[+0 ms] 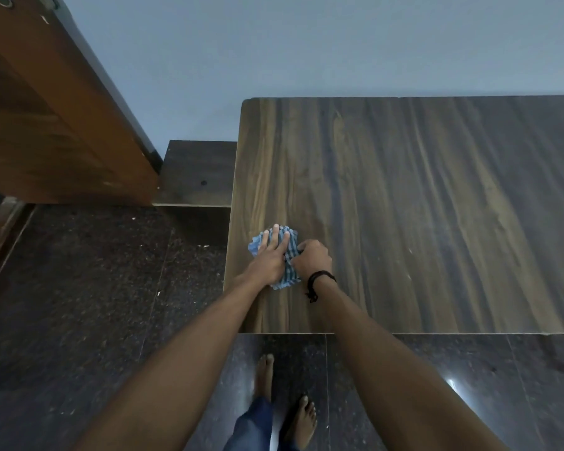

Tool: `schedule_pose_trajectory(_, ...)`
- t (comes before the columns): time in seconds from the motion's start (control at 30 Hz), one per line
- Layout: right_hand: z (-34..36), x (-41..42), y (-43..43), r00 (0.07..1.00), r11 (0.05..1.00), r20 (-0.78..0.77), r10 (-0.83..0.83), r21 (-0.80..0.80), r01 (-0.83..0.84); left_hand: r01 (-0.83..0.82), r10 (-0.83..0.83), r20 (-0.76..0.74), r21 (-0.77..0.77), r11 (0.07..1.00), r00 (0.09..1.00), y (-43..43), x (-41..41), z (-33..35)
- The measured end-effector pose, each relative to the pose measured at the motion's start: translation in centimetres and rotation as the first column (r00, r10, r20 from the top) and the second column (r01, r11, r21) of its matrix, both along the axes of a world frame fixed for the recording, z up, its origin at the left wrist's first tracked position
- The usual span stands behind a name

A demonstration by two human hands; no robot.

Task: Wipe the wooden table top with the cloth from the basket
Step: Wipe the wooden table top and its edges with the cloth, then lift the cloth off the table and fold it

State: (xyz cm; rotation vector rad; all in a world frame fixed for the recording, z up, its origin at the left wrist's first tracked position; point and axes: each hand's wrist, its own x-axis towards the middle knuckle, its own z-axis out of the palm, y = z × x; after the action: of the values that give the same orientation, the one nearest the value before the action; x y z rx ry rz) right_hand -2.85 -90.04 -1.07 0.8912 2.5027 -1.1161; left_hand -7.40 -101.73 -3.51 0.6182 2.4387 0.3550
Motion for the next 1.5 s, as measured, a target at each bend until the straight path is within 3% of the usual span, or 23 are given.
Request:
schedule_pose_trajectory(0.2,1.0,-3.6,3.0,0.997,0.997,-0.052,-0.060,-0.045,0.058,-0.031,0.032,-0.061,0.011,0.999,0.998,2.7,-3.8,-0.3)
schedule_pose_trajectory(0.33,0.4,-6.2,5.4,0.999,1.000,-0.046,-0.007,0.012,0.008,-0.047,0.049,-0.105,0.029,0.998,0.993,4.5,-6.8,0.4)
schedule_pose_trajectory(0.53,-0.1,-9.5,8.2,0.994,0.988,-0.041,0.103,0.116,-0.098,-0.083,0.097,-0.283,0.060,0.995,0.954,4.6,-10.6,2.0)
schedule_pose_trajectory(0.67,0.4,-11.0,10.3,0.984,0.980,-0.067,0.166,0.120,-0.157,0.004,0.039,-0.452,0.094,0.996,0.891,4.7,-13.4,2.5)
schedule_pose_trajectory(0.83,3.6,-12.5,14.0,0.946,0.953,-0.127,0.297,0.101,-0.285,0.207,-0.129,-0.364,0.184,0.961,0.923,6.4,-17.5,4.7)
schedule_pose_trajectory(0.97,7.8,-13.2,17.1,0.929,0.951,-0.204,0.309,0.098,-0.294,0.231,-0.196,-0.126,0.418,0.878,0.973,8.8,-19.5,8.3)
schedule_pose_trajectory(1.1,13.3,-12.7,20.5,0.911,0.979,-0.359,0.202,0.063,-0.193,0.230,-0.094,-0.272,0.529,0.817,0.958,11.1,-19.7,12.6)
schedule_pose_trajectory(1.2,17.2,-12.2,23.5,0.893,0.983,-0.412,0.182,0.104,-0.153,0.368,-0.068,-0.559,0.446,0.816,0.826,13.4,-19.8,16.3)
schedule_pose_trajectory(1.33,22.3,-10.9,26.8,0.844,0.980,-0.507,0.175,0.170,-0.101,0.660,-0.134,-0.897,0.202,0.724,0.422,17.2,-19.4,21.2)
schedule_pose_trajectory(1.43,25.5,-9.0,29.2,0.776,0.968,-0.597,0.204,0.244,-0.067,0.709,-0.038,-0.986,0.090,0.700,0.163,20.1,-18.4,24.7)
schedule_pose_trajectory(1.5,27.2,-7.4,31.2,0.731,0.951,-0.636,0.247,0.305,-0.056,0.727,0.011,-0.990,0.109,0.678,0.139,22.2,-17.3,27.0)
